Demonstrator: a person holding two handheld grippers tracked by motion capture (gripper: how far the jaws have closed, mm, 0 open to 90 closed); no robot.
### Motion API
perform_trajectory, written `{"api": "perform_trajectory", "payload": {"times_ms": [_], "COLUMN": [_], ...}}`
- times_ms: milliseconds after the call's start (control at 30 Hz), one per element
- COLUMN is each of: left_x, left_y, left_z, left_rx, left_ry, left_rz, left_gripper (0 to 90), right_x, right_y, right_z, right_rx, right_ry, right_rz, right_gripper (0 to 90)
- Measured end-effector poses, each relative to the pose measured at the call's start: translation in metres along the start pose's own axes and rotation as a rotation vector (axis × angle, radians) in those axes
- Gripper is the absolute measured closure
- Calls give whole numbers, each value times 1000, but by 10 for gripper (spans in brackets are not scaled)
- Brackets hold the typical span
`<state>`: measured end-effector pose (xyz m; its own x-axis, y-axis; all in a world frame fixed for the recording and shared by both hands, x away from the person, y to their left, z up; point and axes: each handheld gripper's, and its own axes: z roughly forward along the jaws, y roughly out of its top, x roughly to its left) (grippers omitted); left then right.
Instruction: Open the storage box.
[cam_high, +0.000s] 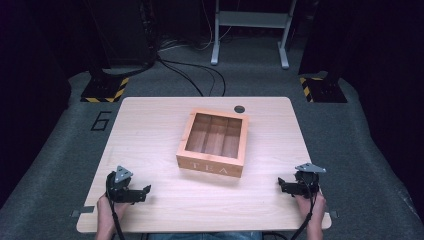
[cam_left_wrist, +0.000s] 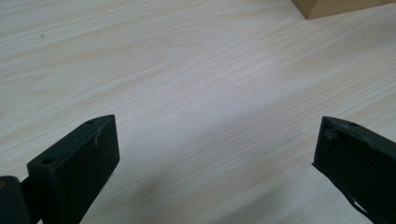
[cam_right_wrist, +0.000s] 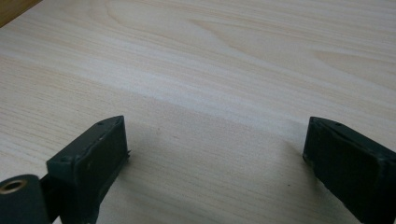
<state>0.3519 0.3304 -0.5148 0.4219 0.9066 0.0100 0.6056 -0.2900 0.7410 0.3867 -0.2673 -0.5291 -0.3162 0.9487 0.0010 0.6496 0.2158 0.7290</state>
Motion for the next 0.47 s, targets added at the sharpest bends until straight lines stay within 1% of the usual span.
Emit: {"api": "perform_trajectory", "payload": {"times_ms": [33, 100, 133, 167, 233, 267, 300, 467], "left_x": [1, 2, 2, 2, 3, 4, 5, 6], "left_y": [-3, -5, -5, -10, -12, -14, -15, -15], "left_z": [2, 4, 4, 7, 10, 9, 10, 9], "left_rx": [6, 25, 25, 32, 39, 36, 25, 35], "left_ry": [18, 22, 22, 32, 32, 16, 26, 25], "left_rz": [-6, -1, -1, -6, -7, -27, -31, -33], "left_gripper": [2, 1, 1, 1, 4, 4, 1, 2], "right_x": [0, 0, 0, 0, 0, 0, 0, 0], "right_y": [0, 0, 0, 0, 0, 0, 0, 0], "right_z": [0, 0, 0, 0, 0, 0, 0, 0], "right_rx": [0, 0, 0, 0, 0, 0, -2, -1], "right_ry": [0, 0, 0, 0, 0, 0, 3, 1], "right_rz": [0, 0, 0, 0, 0, 0, 4, 0], "right_gripper": [59, 60, 60, 60, 60, 60, 60, 59]}}
